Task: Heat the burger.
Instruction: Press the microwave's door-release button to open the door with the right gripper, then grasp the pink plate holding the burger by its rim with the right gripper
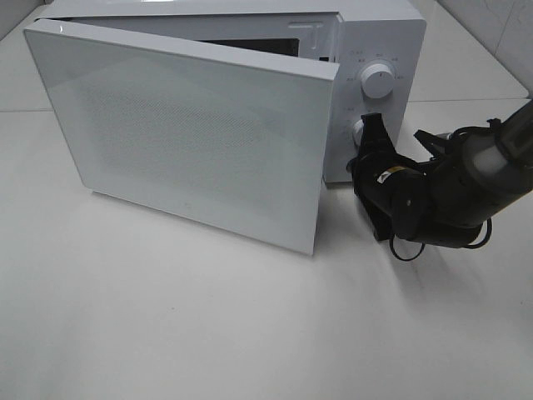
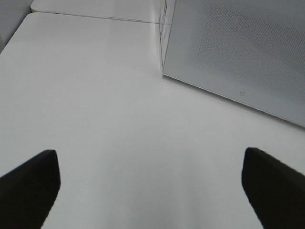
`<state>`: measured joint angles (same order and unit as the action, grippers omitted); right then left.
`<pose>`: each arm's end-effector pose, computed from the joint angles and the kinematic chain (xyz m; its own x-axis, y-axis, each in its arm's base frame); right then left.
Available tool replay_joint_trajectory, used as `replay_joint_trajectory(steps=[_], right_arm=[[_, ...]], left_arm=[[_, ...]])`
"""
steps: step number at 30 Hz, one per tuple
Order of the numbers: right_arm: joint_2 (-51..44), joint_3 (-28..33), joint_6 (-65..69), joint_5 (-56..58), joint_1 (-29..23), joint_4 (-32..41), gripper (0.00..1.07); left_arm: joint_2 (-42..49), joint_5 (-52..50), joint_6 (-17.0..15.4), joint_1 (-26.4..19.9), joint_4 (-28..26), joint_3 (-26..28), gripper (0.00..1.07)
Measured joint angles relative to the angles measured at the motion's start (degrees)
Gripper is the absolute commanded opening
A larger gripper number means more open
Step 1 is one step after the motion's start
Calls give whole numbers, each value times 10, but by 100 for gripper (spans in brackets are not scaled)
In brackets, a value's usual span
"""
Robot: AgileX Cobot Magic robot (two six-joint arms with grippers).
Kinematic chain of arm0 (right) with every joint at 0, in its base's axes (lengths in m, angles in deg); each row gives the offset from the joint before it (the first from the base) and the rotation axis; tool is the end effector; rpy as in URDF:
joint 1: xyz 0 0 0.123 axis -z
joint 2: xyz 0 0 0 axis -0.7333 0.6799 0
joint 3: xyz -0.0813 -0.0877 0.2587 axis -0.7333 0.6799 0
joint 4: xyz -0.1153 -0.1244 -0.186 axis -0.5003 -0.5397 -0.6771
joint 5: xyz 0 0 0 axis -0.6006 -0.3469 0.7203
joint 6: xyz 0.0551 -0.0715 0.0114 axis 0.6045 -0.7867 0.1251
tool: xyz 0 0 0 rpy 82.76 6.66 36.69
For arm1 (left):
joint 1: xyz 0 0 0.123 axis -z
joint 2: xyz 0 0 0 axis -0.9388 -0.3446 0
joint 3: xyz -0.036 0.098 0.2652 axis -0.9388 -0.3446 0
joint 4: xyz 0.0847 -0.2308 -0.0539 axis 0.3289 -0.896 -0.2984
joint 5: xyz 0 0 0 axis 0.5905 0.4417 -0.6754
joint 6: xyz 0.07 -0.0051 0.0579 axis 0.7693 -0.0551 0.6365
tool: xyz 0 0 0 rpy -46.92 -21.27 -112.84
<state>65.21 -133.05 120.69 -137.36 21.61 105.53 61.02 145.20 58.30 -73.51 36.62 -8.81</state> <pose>0.3486 0.1314 0.0788 -0.1206 0.9808 -0.1534 0.3565 0.1871 0.9154 -0.0079 -0.0123 0.2810 -0.4480 -0.0746 -0.8909 0.0310 0.9946 -0.0989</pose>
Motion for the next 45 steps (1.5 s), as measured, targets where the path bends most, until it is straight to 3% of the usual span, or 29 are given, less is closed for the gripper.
replay_joint_trajectory(steps=[25,39,45], right_arm=[[-13,-1,15,19,-2,-11,0],[-62,68,19,-27,9,-53,0],[-97,99,31,-17,13,-107,0]], left_arm=[[0,0,0,0,0,0,95],[0,0,0,0,0,0,95],[0,0,0,0,0,0,95]])
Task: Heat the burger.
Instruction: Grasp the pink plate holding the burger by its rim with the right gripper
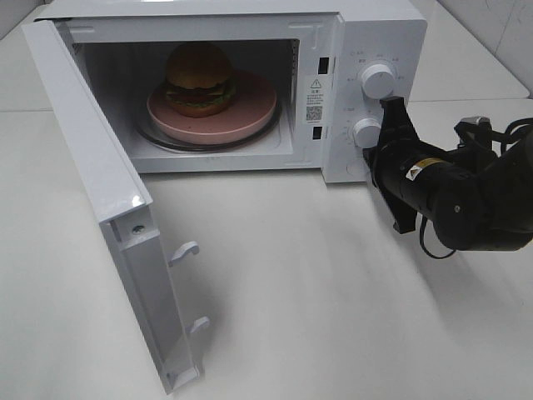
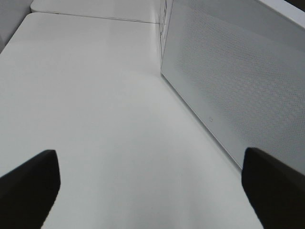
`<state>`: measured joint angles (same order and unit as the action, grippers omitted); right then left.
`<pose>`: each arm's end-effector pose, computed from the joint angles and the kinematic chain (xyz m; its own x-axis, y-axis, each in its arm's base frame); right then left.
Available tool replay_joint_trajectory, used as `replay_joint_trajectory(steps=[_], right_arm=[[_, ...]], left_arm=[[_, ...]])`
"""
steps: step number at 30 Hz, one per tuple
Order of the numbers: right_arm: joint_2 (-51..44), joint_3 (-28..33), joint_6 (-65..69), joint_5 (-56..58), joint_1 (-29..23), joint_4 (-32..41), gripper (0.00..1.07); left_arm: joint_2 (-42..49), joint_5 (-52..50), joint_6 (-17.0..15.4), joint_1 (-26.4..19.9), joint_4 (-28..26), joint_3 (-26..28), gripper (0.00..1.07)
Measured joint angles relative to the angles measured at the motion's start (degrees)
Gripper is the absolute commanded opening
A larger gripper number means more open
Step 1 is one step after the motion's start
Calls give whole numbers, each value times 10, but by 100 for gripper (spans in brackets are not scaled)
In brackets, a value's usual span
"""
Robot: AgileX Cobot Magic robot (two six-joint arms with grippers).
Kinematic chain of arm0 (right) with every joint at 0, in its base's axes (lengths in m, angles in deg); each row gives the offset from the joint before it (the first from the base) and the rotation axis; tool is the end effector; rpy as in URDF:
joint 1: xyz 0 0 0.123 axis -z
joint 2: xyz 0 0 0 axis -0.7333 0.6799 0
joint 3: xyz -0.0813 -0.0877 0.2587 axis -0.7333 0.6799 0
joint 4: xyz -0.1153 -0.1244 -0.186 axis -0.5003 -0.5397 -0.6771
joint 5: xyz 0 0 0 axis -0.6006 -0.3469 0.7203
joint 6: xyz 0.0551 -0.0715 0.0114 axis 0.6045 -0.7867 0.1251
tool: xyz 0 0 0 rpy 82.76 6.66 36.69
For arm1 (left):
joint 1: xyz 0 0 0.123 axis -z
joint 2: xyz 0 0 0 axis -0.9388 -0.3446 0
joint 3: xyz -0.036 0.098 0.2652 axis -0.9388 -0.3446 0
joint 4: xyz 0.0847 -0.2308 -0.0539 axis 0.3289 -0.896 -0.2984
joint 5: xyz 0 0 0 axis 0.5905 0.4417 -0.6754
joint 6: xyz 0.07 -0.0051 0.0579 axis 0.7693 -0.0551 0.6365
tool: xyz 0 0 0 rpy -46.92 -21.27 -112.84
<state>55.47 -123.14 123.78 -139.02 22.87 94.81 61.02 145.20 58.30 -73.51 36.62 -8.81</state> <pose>0.3150 0.1198 0.1105 -0.2398 0.9559 -0.1697 0.2852 0.2365 0.9288 -0.0079 -0.0123 0.2810 -0.4480 -0.0746 -0.8909 0.0310 0.9946 -0.0989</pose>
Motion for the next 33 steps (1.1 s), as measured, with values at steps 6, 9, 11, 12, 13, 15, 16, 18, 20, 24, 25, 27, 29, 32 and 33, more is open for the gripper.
replay_joint_trajectory(steps=[6,9,11,12,13,15,16,18,20,24,25,27,29,32,33], right_arm=[[-53,28,-17,74,0,-42,0],[-93,32,-63,148,0,-72,0],[-105,32,-77,170,0,-81,0],[-105,32,-77,170,0,-81,0],[-124,32,-100,205,0,-95,0],[-135,32,-115,225,0,-99,0],[-157,32,-146,260,0,-101,0],[-176,32,-180,294,0,-103,0],[-187,32,-201,312,0,-104,0],[-239,32,-308,396,0,-108,0],[-257,32,-350,426,0,-108,0],[-265,32,-368,443,0,-108,0],[-281,32,-415,474,0,-108,1],[-301,32,-478,512,0,-108,2],[-312,32,-518,542,0,-108,2]], left_arm=[[0,0,0,0,0,0,95],[0,0,0,0,0,0,95],[0,0,0,0,0,0,95],[0,0,0,0,0,0,95],[0,0,0,0,0,0,95],[0,0,0,0,0,0,95],[0,0,0,0,0,0,95],[0,0,0,0,0,0,95],[0,0,0,0,0,0,95],[0,0,0,0,0,0,95],[0,0,0,0,0,0,95],[0,0,0,0,0,0,95],[0,0,0,0,0,0,95],[0,0,0,0,0,0,95],[0,0,0,0,0,0,95]])
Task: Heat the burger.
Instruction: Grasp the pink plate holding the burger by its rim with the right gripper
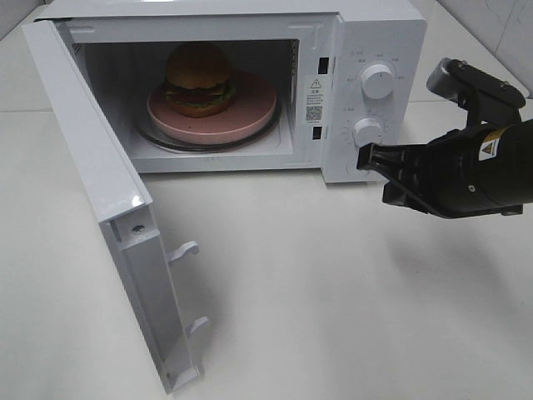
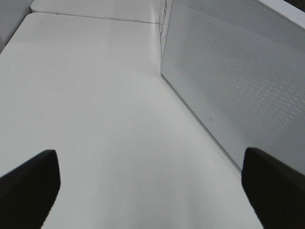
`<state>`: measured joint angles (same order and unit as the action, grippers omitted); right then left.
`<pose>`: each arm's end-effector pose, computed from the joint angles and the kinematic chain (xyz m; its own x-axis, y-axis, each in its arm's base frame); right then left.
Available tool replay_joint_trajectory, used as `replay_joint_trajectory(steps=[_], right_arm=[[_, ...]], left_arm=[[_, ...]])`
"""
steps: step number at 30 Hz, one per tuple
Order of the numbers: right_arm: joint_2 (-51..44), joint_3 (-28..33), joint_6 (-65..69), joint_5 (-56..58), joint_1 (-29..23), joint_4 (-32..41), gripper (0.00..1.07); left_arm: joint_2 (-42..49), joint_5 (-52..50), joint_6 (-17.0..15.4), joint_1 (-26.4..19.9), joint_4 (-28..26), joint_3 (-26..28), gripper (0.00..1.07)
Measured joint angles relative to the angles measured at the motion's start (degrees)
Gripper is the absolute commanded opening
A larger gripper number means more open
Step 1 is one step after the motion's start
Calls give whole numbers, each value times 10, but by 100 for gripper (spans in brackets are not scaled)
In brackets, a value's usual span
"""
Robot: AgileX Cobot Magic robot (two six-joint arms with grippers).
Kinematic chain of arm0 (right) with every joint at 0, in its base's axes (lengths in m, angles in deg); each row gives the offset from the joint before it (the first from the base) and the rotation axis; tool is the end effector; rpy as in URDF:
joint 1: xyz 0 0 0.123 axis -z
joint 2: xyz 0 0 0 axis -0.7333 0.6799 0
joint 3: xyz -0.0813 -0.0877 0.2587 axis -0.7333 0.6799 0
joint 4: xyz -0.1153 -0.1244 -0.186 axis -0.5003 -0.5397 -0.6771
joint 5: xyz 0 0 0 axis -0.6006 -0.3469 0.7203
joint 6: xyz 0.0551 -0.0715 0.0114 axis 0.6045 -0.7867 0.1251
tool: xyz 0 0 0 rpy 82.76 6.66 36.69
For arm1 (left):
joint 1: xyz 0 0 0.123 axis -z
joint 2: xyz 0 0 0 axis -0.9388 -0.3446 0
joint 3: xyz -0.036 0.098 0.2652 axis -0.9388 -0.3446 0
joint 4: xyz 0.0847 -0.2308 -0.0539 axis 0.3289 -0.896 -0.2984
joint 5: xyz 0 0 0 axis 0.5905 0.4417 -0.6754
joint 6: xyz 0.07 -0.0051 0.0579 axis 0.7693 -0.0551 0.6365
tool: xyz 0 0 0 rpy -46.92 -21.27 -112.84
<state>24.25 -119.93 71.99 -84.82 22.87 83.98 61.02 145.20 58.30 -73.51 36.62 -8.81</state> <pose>0.2402 0.1088 0.1935 -0.7605 0.1652 -0.6280 -0.0704 0.9404 0.3326 -0.0079 -0.0123 0.2810 -0.4480 -0.0746 -0.8909 0.0310 0.9946 -0.0989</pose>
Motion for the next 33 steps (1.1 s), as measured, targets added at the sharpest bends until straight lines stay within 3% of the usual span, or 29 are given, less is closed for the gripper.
replay_joint_trajectory(steps=[6,12,19,29,32,33], right_arm=[[-15,-6,-76,78,0,-2,3],[-18,-55,-194,193,0,-3,4],[-20,-117,-420,273,0,-3,6],[-20,-155,-710,311,0,-4,9],[-20,-159,-779,324,0,-6,16],[-20,-159,-794,330,0,-7,26]], left_arm=[[0,0,0,0,0,0,95],[0,0,0,0,0,0,95],[0,0,0,0,0,0,95],[0,0,0,0,0,0,95],[0,0,0,0,0,0,95],[0,0,0,0,0,0,95]])
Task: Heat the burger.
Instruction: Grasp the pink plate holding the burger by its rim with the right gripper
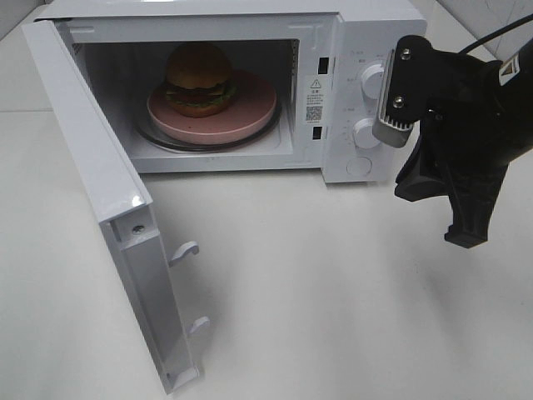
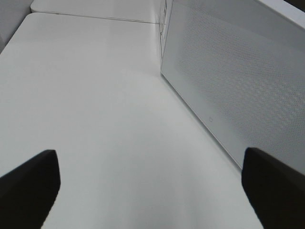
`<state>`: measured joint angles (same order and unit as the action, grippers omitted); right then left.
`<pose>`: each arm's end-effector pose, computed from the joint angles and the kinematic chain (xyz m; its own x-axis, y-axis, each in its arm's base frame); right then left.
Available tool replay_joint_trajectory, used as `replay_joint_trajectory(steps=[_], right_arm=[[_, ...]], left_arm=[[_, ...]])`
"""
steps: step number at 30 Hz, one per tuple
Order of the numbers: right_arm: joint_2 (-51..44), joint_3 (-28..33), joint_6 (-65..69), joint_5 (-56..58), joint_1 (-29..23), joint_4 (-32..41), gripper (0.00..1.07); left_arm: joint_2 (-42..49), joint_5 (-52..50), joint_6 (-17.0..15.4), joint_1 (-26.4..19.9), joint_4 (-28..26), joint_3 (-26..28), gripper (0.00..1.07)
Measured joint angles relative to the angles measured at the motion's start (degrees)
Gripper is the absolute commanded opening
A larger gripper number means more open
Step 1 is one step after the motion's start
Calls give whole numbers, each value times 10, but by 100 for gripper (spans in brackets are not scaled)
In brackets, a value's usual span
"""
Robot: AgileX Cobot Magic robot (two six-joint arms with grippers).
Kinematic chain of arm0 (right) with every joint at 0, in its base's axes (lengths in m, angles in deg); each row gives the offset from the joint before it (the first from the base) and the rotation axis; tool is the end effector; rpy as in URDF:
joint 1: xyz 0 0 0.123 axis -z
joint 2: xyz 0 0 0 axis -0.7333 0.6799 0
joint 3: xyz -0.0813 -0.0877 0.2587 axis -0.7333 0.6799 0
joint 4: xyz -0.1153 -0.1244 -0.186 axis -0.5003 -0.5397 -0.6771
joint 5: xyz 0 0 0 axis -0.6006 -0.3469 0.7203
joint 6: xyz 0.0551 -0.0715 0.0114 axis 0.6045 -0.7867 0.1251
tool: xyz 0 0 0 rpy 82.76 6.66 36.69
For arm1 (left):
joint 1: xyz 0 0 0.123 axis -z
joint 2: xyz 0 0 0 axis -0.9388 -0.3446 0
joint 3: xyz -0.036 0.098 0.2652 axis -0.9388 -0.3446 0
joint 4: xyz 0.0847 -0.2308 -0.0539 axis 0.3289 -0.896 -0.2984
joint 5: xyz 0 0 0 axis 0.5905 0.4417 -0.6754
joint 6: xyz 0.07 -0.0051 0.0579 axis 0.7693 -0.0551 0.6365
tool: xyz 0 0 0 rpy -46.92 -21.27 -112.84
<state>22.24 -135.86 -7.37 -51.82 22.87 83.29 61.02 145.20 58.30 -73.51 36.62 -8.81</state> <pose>0.2454 0.1159 0.2483 -0.1200 -0.9338 -0.3371 -0.8910 0.2510 -0.3783 -0.0079 -0.0123 0.2810 -0.4480 -0.0746 -0.8909 0.0310 0.9946 -0.0989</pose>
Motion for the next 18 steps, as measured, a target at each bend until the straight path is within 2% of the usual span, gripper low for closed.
replay_joint_trajectory(steps=[1,2,3,4,5,6,7,8,9,10,14,17,18], right_arm=[[0,0,0,0,0,0,26],[0,0,-2,1,0,-1,38],[0,0,-2,1,0,-2,46],[0,0,-2,1,0,-2,46],[0,0,-2,0,0,-6,59],[0,0,-2,0,0,-6,59],[0,0,-2,0,0,-13,74],[0,0,-2,0,0,-13,82],[0,0,-2,0,0,-13,82],[0,0,-1,0,0,-14,92],[0,0,-1,0,0,-29,98],[0,0,0,0,-3,-67,97],[0,0,6,0,-15,-108,97]], left_arm=[[0,0,0,0,0,0,95],[0,0,0,0,0,0,95],[0,0,0,0,0,0,95],[0,0,0,0,0,0,95],[0,0,0,0,0,0,95],[0,0,0,0,0,0,95],[0,0,0,0,0,0,95],[0,0,0,0,0,0,95],[0,0,0,0,0,0,95],[0,0,0,0,0,0,95],[0,0,0,0,0,0,95],[0,0,0,0,0,0,95],[0,0,0,0,0,0,95]])
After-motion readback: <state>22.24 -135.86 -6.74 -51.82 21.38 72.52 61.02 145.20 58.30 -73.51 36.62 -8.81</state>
